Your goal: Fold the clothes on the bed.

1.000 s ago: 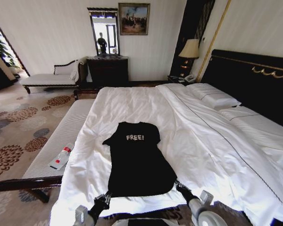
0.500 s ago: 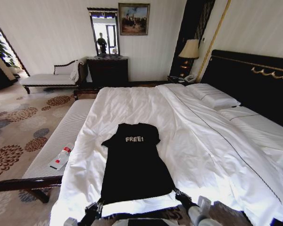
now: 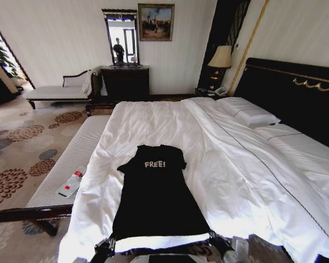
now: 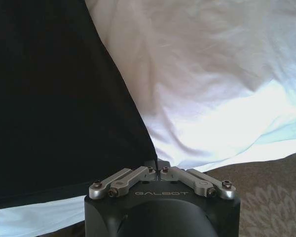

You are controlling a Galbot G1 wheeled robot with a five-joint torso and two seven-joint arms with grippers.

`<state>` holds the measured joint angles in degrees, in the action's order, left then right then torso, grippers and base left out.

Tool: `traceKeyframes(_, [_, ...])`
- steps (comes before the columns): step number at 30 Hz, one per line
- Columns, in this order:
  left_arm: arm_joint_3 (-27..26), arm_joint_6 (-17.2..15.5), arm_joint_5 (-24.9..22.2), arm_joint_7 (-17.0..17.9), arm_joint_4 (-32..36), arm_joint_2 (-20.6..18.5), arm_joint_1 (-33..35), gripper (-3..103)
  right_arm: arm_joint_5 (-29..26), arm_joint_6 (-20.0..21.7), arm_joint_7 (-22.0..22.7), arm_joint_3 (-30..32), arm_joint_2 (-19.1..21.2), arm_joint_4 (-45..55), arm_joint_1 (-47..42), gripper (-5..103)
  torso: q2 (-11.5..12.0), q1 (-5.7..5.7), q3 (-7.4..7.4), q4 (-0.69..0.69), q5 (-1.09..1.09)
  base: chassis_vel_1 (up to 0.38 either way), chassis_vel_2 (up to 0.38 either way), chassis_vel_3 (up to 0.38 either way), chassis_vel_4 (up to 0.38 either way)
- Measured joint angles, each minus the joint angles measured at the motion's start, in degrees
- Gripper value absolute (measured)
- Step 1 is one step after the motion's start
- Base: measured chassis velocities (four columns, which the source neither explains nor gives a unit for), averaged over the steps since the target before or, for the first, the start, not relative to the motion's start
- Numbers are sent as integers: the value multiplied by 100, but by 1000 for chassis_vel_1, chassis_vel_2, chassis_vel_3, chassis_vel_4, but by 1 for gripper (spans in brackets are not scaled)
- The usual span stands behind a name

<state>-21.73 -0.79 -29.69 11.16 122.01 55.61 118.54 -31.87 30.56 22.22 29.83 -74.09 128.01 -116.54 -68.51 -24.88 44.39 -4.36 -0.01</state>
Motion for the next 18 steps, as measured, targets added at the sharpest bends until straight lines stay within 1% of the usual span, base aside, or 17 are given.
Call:
traceKeyframes(2, [72, -63, 55, 35, 41, 3, -26, 1, 49, -2, 45, -14, -6, -75, 3, 0, 0, 0, 0, 1, 0, 0, 0, 0, 0])
traceKeyframes(7, [87, -72, 98, 37, 80, 2, 81, 1, 49, -43, 43, -17, 10, -142, 52, 0, 0, 0, 0, 2, 2, 0, 0, 0, 0])
traceKeyframes(12, [83, -66, 184, 39, 132, -7, 206, 1, 25, 9, 56, -38, 29, -128, 125, 0, 0, 0, 0, 1, 1, 0, 0, 0, 0])
traceKeyframes(15, [35, -11, 193, 40, 218, -29, 374, 1, -1, 74, 91, -27, 66, -53, 97, 0, 0, 0, 0, 1, 0, 0, 0, 0, 0])
traceKeyframes(18, [16, 42, 196, 39, 246, -54, 518, 1, -156, 156, 165, -12, 90, 20, 46, 0, 0, 0, 0, 1, 1, 0, 0, 0, 0])
